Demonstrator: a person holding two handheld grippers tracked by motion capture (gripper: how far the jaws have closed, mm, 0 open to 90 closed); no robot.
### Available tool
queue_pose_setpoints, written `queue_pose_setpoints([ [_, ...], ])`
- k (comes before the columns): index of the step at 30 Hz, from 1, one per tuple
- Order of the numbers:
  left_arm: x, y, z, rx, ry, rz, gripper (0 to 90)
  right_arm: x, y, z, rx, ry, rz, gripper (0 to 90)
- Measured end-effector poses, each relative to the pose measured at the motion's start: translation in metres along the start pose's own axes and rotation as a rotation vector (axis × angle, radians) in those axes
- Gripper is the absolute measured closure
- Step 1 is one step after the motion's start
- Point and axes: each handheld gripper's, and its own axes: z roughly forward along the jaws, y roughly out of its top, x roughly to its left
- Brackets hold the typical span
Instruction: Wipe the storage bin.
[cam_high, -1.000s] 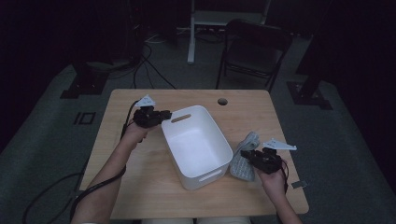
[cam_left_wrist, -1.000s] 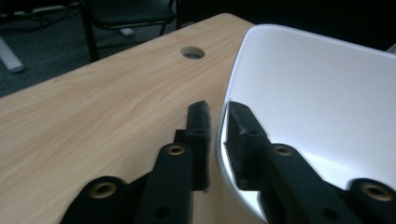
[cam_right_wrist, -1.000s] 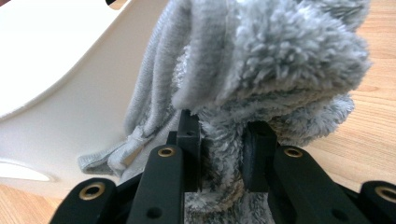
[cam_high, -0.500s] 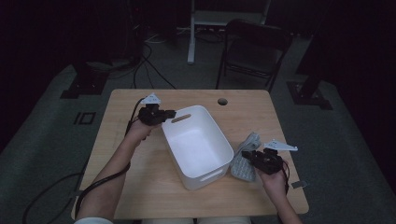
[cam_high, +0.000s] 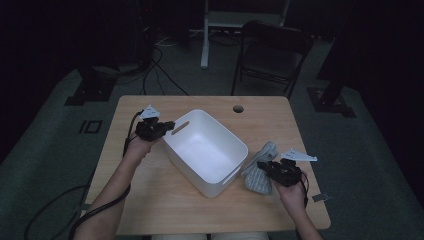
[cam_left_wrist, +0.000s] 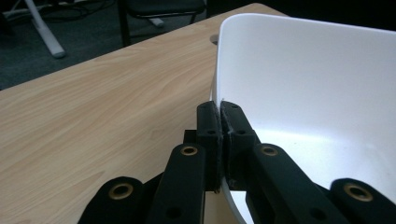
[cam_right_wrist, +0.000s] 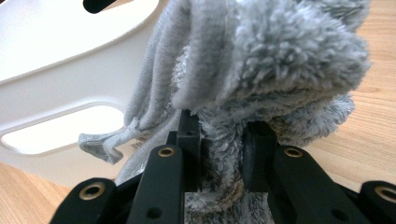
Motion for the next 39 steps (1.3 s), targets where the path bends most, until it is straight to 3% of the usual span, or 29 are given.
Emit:
queue_pose_setpoints([
  [3,0.002,0.002,0.004,0.007,-0.011,-0.011,75.6,0.000,0.000,0.000,0.001,0.000,-0.002,73.0],
  [7,0.005,0.004,0.007,0.021,-0.038,-0.016,75.9,-0.001,0.000,-0.001,-0.001,-0.002,0.002,73.0],
  [9,0.005,0.003,0.008,0.027,-0.053,-0.014,79.1,-0.002,-0.001,-0.001,-0.001,-0.002,0.003,73.0],
  [13,0.004,0.000,0.007,0.029,-0.035,-0.025,85.9,-0.002,-0.001,-0.001,0.001,-0.001,0.006,73.0],
  [18,-0.004,-0.003,0.003,0.026,0.034,-0.012,87.7,-0.001,0.000,-0.001,0.001,0.001,0.001,73.0],
  [22,-0.008,-0.010,-0.006,0.014,0.091,-0.049,87.8,-0.001,0.000,-0.001,-0.004,0.000,0.002,73.0],
  [27,-0.010,-0.018,-0.024,0.022,0.198,-0.114,87.8,-0.001,0.000,-0.002,-0.004,0.000,0.000,73.0],
  [32,-0.014,-0.029,-0.035,0.002,0.205,-0.111,86.8,0.003,0.003,0.001,-0.002,0.022,-0.005,73.1],
  [39,-0.016,-0.031,-0.035,-0.019,0.218,-0.122,86.9,0.016,0.019,0.006,-0.020,0.047,-0.050,73.0],
])
